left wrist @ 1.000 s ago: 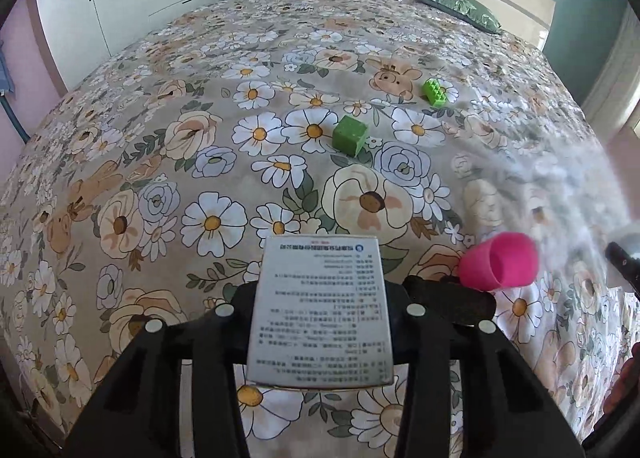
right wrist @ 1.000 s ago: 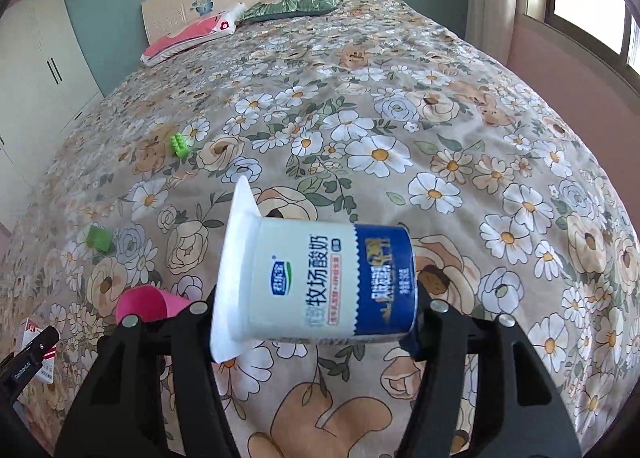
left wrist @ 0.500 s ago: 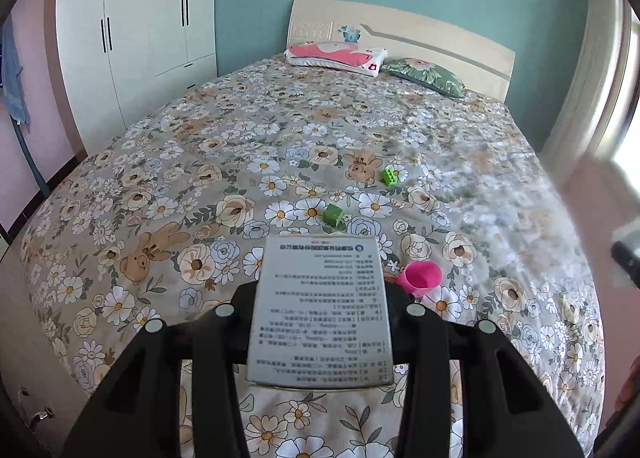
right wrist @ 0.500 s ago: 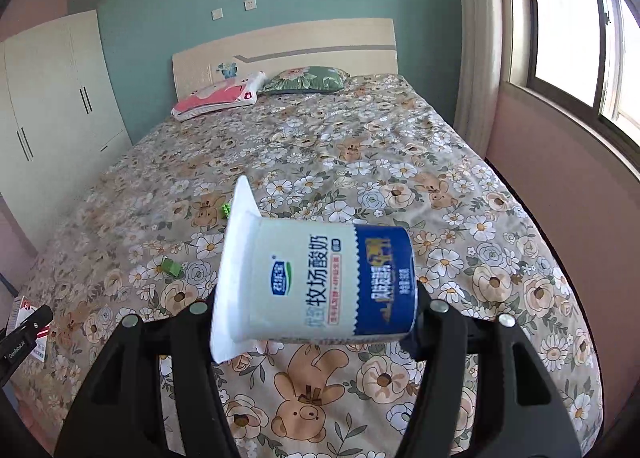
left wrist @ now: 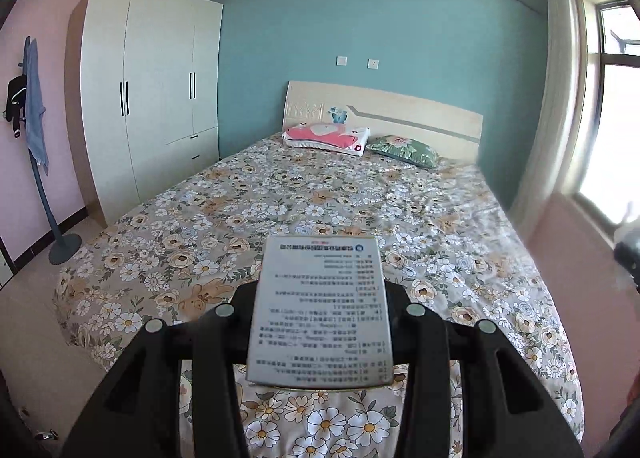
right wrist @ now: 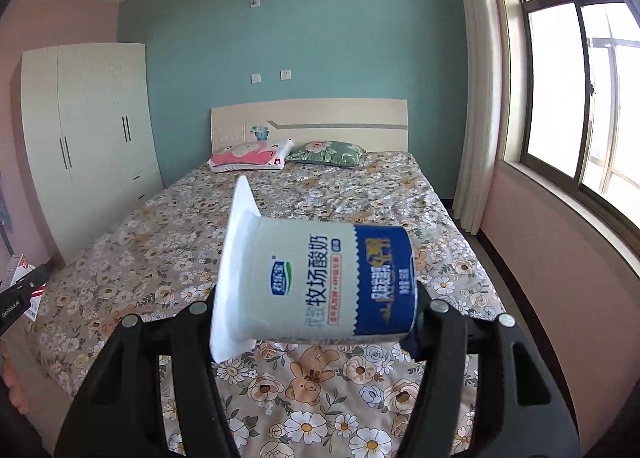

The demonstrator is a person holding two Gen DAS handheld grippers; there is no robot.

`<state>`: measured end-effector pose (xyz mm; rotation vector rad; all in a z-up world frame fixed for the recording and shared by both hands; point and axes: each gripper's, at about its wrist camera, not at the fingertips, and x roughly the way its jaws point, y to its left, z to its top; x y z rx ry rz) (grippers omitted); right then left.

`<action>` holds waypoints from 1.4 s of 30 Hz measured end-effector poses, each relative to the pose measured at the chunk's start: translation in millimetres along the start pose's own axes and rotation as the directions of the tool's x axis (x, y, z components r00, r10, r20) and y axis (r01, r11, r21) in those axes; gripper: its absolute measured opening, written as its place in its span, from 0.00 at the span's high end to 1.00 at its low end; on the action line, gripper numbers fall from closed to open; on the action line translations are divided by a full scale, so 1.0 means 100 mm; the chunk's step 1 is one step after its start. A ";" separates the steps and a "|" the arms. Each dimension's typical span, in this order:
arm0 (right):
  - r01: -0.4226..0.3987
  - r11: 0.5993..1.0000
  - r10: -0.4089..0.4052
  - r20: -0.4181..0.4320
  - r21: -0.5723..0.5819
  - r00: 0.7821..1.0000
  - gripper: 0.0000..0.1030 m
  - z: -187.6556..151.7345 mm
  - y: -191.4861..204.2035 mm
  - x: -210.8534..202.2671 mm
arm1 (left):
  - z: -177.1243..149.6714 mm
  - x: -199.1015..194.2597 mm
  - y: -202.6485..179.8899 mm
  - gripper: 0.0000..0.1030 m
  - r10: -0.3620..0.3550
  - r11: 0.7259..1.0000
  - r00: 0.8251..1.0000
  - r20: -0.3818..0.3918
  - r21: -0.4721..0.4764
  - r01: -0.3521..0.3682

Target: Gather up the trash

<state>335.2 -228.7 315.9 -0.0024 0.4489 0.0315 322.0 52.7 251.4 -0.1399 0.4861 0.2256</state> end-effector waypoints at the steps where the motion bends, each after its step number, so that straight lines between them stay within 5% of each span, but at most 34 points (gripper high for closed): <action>1: 0.000 1.000 0.001 0.015 -0.010 1.000 0.40 0.00 0.01 -0.14 | 0.01 -0.13 0.03 0.57 -0.005 1.000 1.000 0.014 0.001 0.005; 12: -0.052 0.993 0.060 0.076 -0.103 0.995 0.40 -0.27 0.12 -1.18 | -0.30 -0.97 0.22 0.57 -0.034 0.996 0.993 0.112 0.082 0.025; 28: -0.254 0.947 0.250 -0.049 -0.194 0.967 0.40 -1.35 0.23 -1.72 | -1.25 -1.39 0.65 0.57 -0.094 0.975 0.991 0.091 0.210 0.073; 42: -0.393 0.895 0.341 -0.248 -0.209 0.907 0.40 -2.53 0.32 -1.63 | -2.36 -1.21 0.70 0.57 -0.162 0.923 0.976 -0.146 0.327 0.202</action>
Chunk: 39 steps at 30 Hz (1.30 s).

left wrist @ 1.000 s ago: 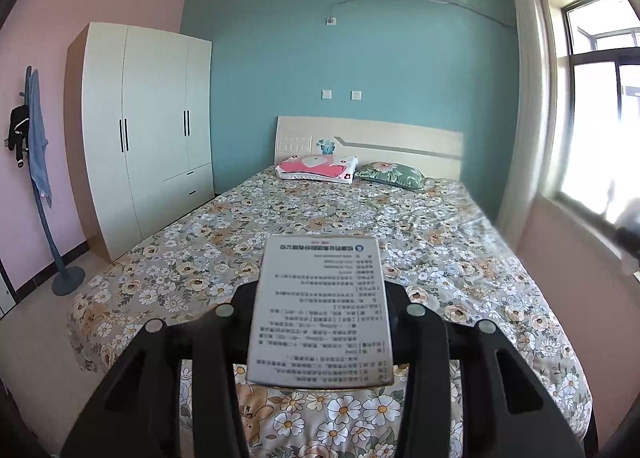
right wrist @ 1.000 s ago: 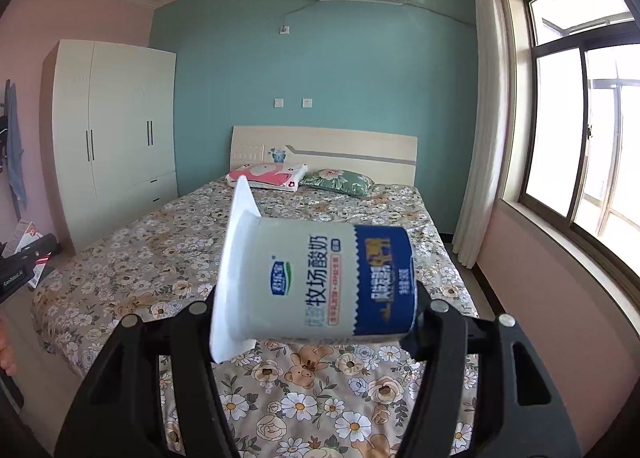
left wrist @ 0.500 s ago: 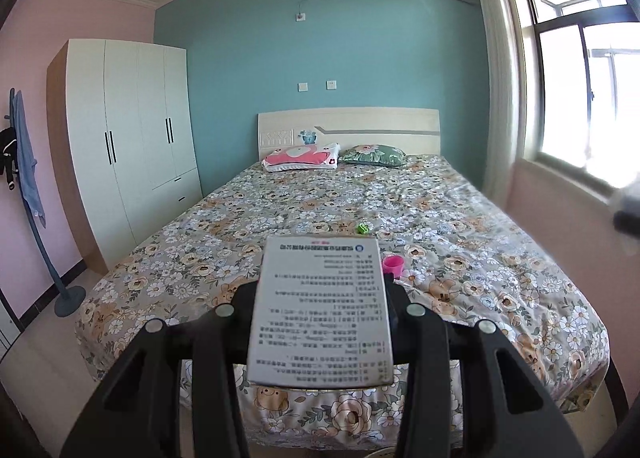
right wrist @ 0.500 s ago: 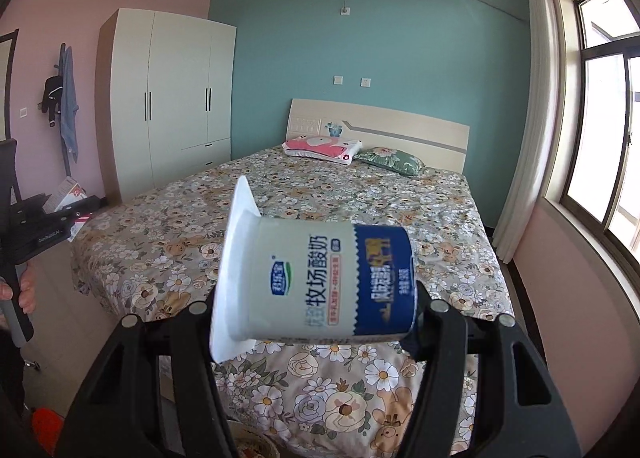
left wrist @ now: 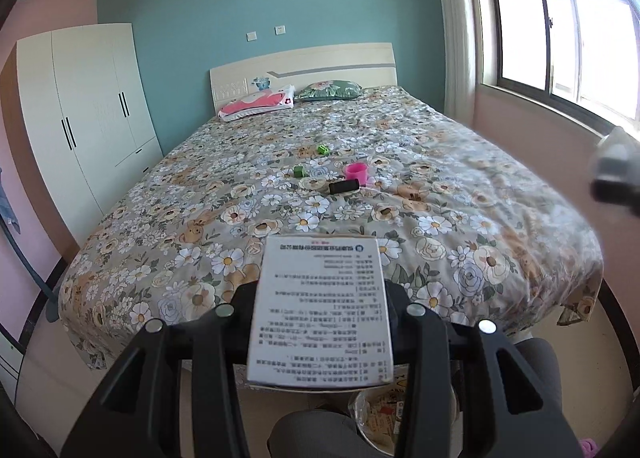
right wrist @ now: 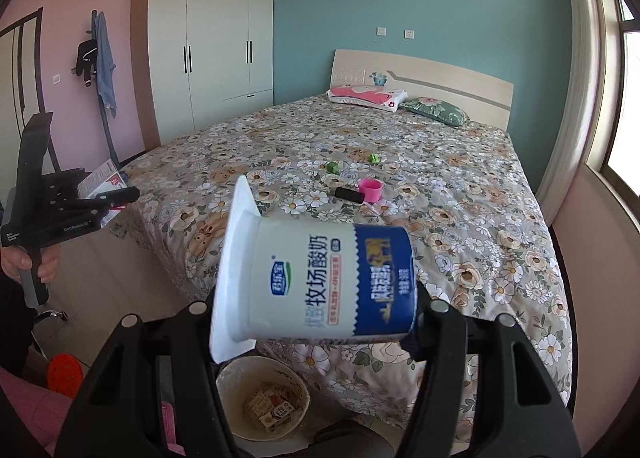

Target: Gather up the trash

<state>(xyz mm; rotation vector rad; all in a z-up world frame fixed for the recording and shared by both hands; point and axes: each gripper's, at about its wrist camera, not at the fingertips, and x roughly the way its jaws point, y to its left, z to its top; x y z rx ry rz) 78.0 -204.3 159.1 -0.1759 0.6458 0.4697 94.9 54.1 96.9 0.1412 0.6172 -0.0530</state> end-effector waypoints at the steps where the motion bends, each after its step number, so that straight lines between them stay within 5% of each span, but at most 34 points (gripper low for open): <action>1: -0.009 1.000 0.009 -0.017 0.001 1.000 0.40 -0.07 0.02 0.04 | -0.08 0.04 -0.02 0.57 -0.014 1.000 1.000 -0.022 0.007 0.014; 9: -0.086 0.996 0.090 -0.155 0.035 0.984 0.40 -0.64 0.16 0.46 | -0.63 0.46 -0.30 0.57 -0.086 0.993 0.975 -0.206 0.062 0.101; 17: -0.141 0.984 0.166 -0.280 0.106 0.946 0.40 -1.13 0.24 0.94 | -1.05 0.91 -0.57 0.57 -0.146 0.979 0.921 -0.360 0.079 0.186; 39: -0.163 0.960 0.264 -0.555 0.226 0.789 0.40 -2.24 0.44 2.15 | -2.11 2.00 -0.95 0.57 -0.194 0.958 0.727 -0.659 0.031 0.284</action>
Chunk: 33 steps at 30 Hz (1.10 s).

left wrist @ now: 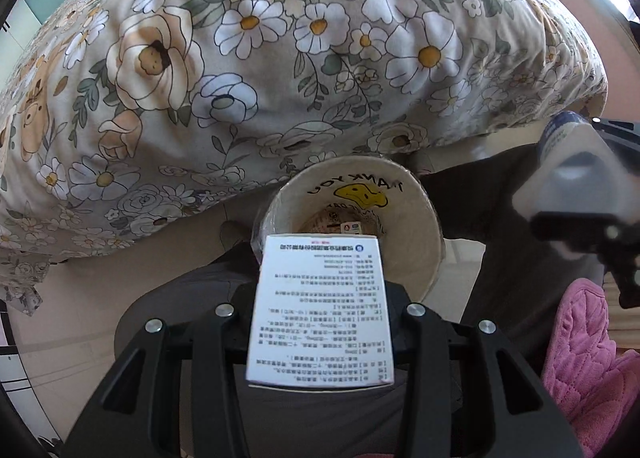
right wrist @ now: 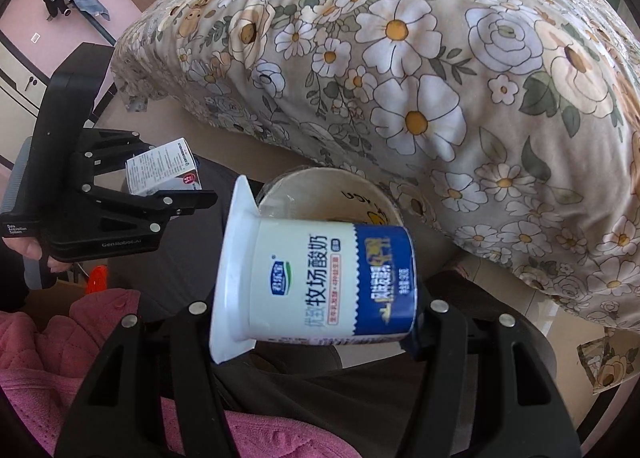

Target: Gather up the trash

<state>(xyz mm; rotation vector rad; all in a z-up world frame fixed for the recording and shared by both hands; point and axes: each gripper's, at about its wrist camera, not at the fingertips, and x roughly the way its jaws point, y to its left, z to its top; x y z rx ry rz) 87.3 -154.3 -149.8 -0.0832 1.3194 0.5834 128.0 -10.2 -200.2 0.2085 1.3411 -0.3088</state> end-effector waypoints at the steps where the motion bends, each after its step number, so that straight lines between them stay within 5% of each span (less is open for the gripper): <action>1: -0.002 1.000 0.002 -0.012 0.003 1.000 0.40 0.00 -0.01 0.07 | 0.00 0.06 0.00 0.57 -0.002 1.000 1.000 -0.009 -0.002 0.002; 15: -0.012 0.999 0.021 -0.188 0.050 0.982 0.40 -0.03 -0.14 1.03 | 0.17 1.02 0.11 0.57 -0.043 0.995 0.985 -0.170 -0.093 0.028; 28: -0.024 0.984 0.087 -0.355 0.179 0.931 0.40 0.01 -0.36 1.96 | 0.31 1.81 0.31 0.57 -0.145 0.960 0.947 -0.286 -0.271 0.065; 33: 0.011 0.983 0.064 -0.393 0.185 0.917 0.40 0.04 -0.40 2.22 | 0.33 2.00 0.29 0.57 -0.134 0.958 0.943 -0.305 -0.285 0.044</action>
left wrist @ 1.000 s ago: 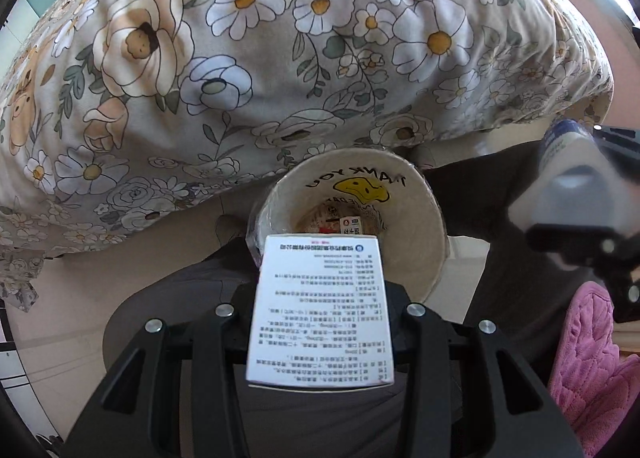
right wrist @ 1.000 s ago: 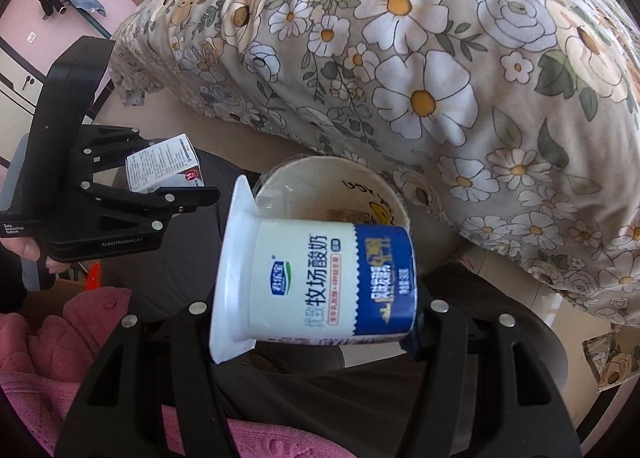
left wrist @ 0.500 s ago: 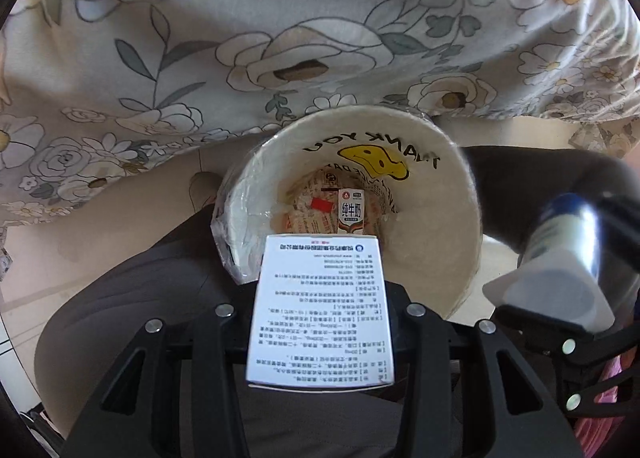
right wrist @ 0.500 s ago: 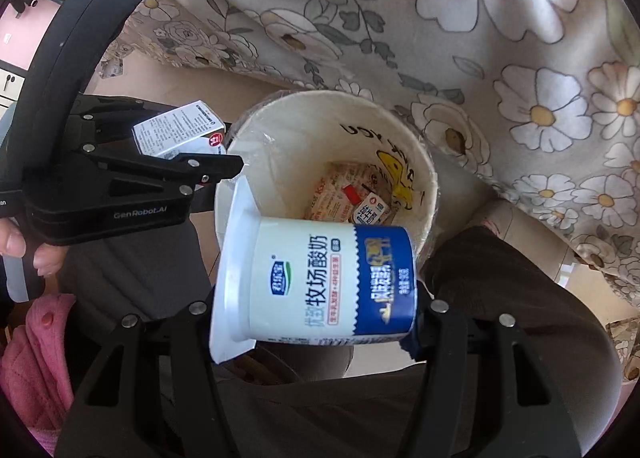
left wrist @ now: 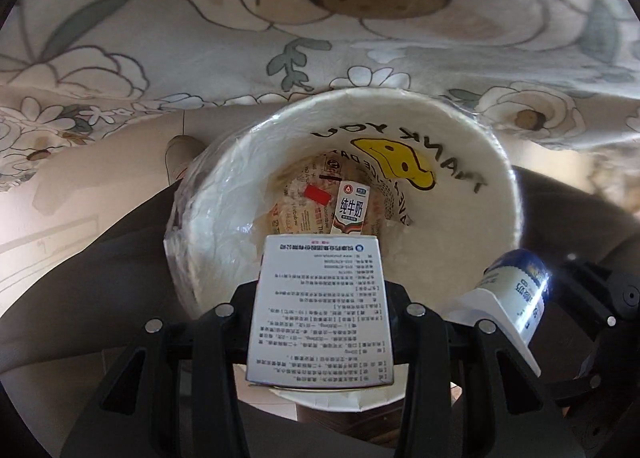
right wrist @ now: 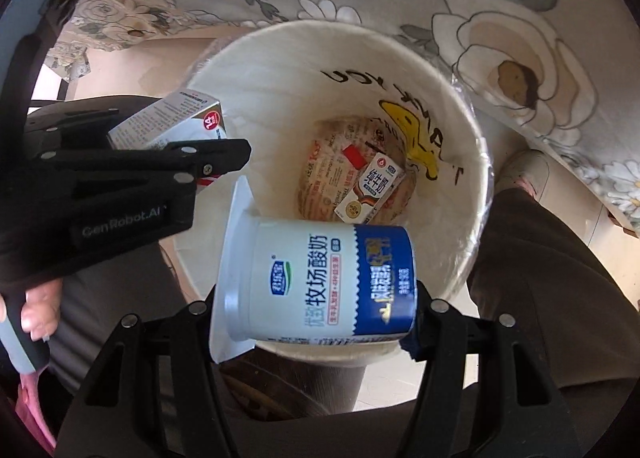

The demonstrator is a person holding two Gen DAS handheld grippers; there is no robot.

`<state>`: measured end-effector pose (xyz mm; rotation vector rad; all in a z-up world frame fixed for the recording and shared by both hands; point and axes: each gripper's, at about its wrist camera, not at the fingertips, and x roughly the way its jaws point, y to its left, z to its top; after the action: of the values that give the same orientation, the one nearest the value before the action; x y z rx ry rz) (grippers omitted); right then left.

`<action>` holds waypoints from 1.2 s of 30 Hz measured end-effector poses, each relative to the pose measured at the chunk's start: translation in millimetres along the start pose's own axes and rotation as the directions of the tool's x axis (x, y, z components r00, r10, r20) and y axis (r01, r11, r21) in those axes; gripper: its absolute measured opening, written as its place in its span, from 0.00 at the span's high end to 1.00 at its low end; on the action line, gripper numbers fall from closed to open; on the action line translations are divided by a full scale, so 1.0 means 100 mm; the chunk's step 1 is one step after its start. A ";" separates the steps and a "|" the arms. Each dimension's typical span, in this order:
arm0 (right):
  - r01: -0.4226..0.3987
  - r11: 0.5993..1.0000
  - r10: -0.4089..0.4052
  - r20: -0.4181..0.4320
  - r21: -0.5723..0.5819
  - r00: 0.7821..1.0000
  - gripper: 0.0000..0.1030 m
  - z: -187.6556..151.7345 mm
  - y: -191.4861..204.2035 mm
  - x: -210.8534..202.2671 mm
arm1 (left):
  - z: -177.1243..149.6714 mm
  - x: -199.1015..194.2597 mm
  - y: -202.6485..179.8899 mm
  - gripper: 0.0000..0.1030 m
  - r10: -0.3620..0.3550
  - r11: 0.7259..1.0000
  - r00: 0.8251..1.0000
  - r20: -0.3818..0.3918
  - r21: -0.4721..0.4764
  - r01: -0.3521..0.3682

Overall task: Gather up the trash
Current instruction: 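Open both tools over the bin to drop the white box and yogurt cup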

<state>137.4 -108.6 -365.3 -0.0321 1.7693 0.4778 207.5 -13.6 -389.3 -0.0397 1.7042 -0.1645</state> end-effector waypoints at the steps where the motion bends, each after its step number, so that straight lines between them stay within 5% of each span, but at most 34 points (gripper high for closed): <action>1: 0.014 1.000 -0.014 -0.003 0.001 1.000 0.40 0.03 -0.01 0.04 | 0.02 0.04 -0.01 0.57 0.012 1.000 1.000 -0.002 0.000 -0.012; 26: 0.179 0.983 -0.179 0.008 -0.040 0.984 0.39 0.13 0.05 0.46 | 0.17 0.72 -0.03 0.56 0.096 0.994 0.990 -0.104 -0.040 -0.100; 31: 0.186 0.982 -0.185 0.010 -0.036 0.983 0.35 0.16 0.04 0.43 | 0.18 0.73 -0.04 0.41 0.109 0.993 0.987 -0.114 -0.025 -0.113; 36: 0.179 0.983 -0.179 0.010 -0.029 0.984 0.34 0.17 0.03 0.45 | 0.18 0.72 -0.05 0.38 0.111 0.993 0.989 -0.101 -0.019 -0.114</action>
<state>140.2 -90.1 -409.7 -0.2086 1.7336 0.3730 214.6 -28.9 -461.9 0.0470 1.8033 -0.0621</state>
